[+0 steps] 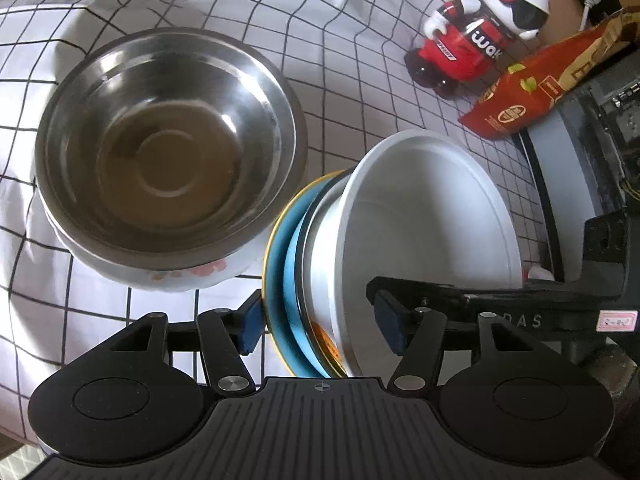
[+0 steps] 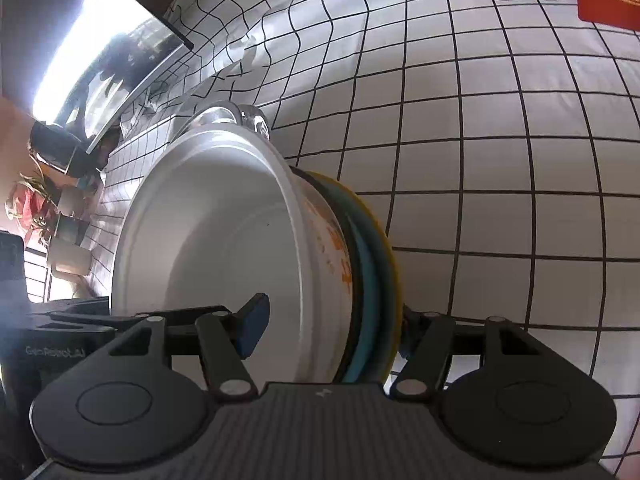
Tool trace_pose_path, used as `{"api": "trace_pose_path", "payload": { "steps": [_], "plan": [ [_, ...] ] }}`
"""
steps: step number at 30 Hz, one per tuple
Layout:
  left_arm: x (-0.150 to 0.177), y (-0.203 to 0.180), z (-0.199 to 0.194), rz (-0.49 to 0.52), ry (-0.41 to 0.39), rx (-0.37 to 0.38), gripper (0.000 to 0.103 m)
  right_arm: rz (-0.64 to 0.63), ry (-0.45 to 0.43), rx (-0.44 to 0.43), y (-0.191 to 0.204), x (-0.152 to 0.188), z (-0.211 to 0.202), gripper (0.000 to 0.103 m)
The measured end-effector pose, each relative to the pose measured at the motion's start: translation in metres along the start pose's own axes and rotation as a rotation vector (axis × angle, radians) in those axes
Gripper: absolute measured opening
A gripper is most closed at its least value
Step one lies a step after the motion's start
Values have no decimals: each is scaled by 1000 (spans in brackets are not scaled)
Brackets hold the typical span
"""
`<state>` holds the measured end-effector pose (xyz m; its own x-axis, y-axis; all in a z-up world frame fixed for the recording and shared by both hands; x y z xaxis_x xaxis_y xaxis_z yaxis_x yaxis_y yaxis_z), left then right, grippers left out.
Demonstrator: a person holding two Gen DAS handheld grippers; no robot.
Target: Organize plates and bowls
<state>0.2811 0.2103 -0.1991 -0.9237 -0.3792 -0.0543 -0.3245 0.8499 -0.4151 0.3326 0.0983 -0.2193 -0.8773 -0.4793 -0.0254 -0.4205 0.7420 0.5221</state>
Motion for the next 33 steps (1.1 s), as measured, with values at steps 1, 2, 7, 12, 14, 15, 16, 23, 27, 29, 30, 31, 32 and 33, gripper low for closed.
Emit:
{"api": "trace_pose_path", "payload": {
  "steps": [1,2,7,12,14,15,16,23,27,29,30,31,32,33],
  "plan": [
    [0,0,1,-4,0,0,63,-11,-4,12,0,0,-1,64],
    [-1,0,3,-5,4,-2,63,-16,-6,21,1,0,-1,64],
    [-5,1,4,-45,30,-3,62,-8,4,11,-2,2,1,64],
    [-9,5,8,-88,30,23,62,5,-5,-10,-2,3,0,64],
    [-9,5,9,-87,30,19,62,14,-7,-6,-4,3,1,64],
    [-9,3,11,-73,40,7,62,15,-10,1,-5,3,0,64],
    [-8,1,13,-58,48,-4,62,16,-14,8,-6,3,0,64],
    [-11,8,15,-100,81,58,60,31,-12,-32,-7,1,-1,61],
    [-12,15,17,-152,73,82,51,35,-3,-39,-6,-1,-1,61],
    [-11,14,17,-144,72,77,51,32,-1,-31,-6,-1,-1,61],
    [-11,14,17,-145,73,78,51,33,-6,-21,-7,-2,-2,61],
    [-11,14,17,-146,74,78,51,34,-13,-9,-8,-3,-3,61],
    [-11,13,17,-146,73,77,51,35,-20,5,-9,-5,-4,61],
    [-10,13,17,-142,72,72,51,34,-23,15,-10,-6,-4,61]
  ]
}}
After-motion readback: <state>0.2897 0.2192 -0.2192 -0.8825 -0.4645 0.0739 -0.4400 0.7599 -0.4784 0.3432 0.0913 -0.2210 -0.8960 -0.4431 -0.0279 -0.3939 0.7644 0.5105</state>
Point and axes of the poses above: each gripper's, at about its wrist camera, not at the fingertips, and z roughly the way its jaws point, y to its left, x to its underside, the point moved 9 cm from there along z, roughly the way its jaws point, and after that the axes turned 14 degrees about y, right-handed, at the moved point
